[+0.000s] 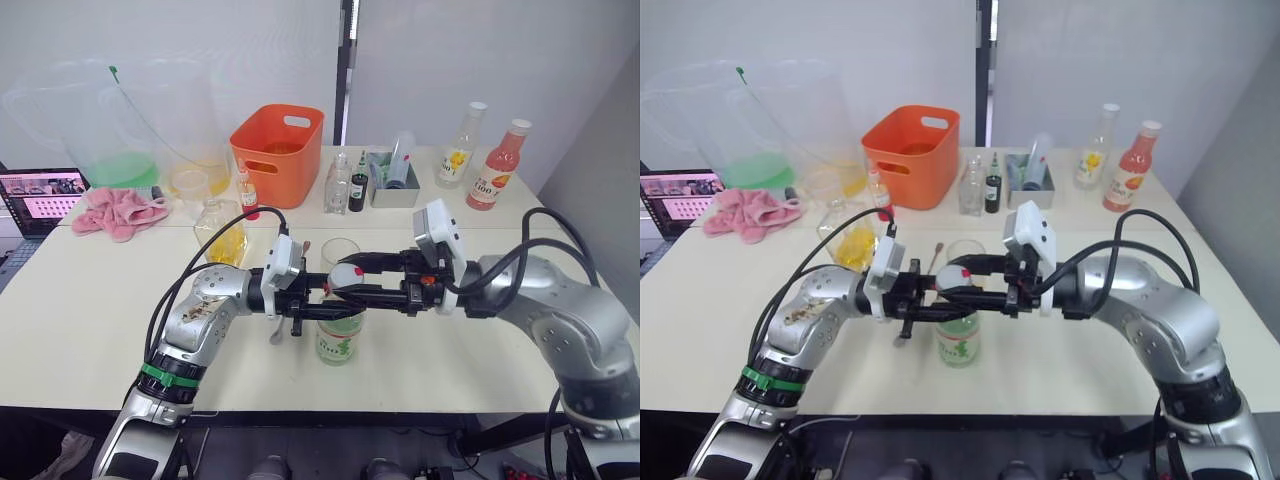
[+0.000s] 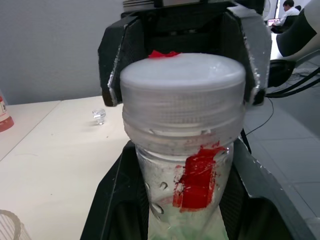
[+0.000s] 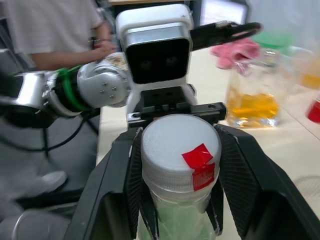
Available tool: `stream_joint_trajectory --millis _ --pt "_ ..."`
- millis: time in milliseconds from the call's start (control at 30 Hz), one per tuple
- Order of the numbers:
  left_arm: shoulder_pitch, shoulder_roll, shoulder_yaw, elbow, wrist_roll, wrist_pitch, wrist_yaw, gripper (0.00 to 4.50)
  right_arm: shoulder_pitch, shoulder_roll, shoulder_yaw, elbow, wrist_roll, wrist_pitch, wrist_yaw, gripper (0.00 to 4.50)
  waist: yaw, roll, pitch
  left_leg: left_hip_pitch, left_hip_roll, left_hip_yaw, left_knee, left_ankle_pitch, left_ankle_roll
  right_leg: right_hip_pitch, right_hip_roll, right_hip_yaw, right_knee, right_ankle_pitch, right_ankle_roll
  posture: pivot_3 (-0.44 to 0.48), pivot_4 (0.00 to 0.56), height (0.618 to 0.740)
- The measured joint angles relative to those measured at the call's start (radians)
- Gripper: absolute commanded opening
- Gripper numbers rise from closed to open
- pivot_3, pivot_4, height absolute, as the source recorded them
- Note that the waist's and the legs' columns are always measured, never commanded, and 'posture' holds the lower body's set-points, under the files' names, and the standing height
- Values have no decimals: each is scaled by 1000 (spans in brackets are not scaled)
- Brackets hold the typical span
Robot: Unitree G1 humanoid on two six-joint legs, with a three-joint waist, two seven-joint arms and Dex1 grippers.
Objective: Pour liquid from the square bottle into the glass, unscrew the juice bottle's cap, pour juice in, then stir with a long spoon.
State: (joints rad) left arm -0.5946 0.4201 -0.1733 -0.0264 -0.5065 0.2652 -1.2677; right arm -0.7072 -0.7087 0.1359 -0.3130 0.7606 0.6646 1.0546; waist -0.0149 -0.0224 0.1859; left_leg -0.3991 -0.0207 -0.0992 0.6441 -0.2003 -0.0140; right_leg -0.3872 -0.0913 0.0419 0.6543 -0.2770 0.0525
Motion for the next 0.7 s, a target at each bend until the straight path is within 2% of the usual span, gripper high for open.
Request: stream_joint_trajectory --millis 100,200,267,367,433,600,700 --pt "13 9 11 -11 0 0 17 1239 -167 39 102 257 -101 -131 261 1689 -8 0 0 1 1 0 0 0 0 0 1 0 1 0 0 0 150 740" --pt "33 15 17 -40 -1 6 40 1239 -299 81 177 457 -164 -253 461 1689 -11 0 0 1 1 0 0 0 0 0 1 0 1 0 0 0 150 740" --pt "54 21 28 -66 -2 21 65 1239 -376 88 246 558 -161 -323 521 1689 -15 0 0 1 1 -1 0 0 0 0 0 0 1 0 0 0 150 740" --pt "78 28 35 -106 -2 37 103 1239 -448 55 355 621 -102 -396 530 1689 -18 0 0 1 2 -1 0 0 0 -1 1 0 2 0 -1 0 150 740" --pt "80 28 33 -120 -2 43 116 1239 -470 32 395 634 -65 -398 530 2727 -20 0 0 1 1 -1 0 0 0 -1 0 0 2 0 -1 0 150 740" --pt "84 23 12 -142 0 41 124 1238 -516 -45 397 629 -2 -375 526 4410 -10 0 0 0 0 -1 0 0 0 -2 0 0 1 0 -1 0 150 740" --pt "80 16 9 -135 -1 37 127 1238 -478 -68 313 594 7 -314 519 4500 0 0 0 -1 0 -1 0 0 0 -2 -1 0 1 0 -1 0 150 740"
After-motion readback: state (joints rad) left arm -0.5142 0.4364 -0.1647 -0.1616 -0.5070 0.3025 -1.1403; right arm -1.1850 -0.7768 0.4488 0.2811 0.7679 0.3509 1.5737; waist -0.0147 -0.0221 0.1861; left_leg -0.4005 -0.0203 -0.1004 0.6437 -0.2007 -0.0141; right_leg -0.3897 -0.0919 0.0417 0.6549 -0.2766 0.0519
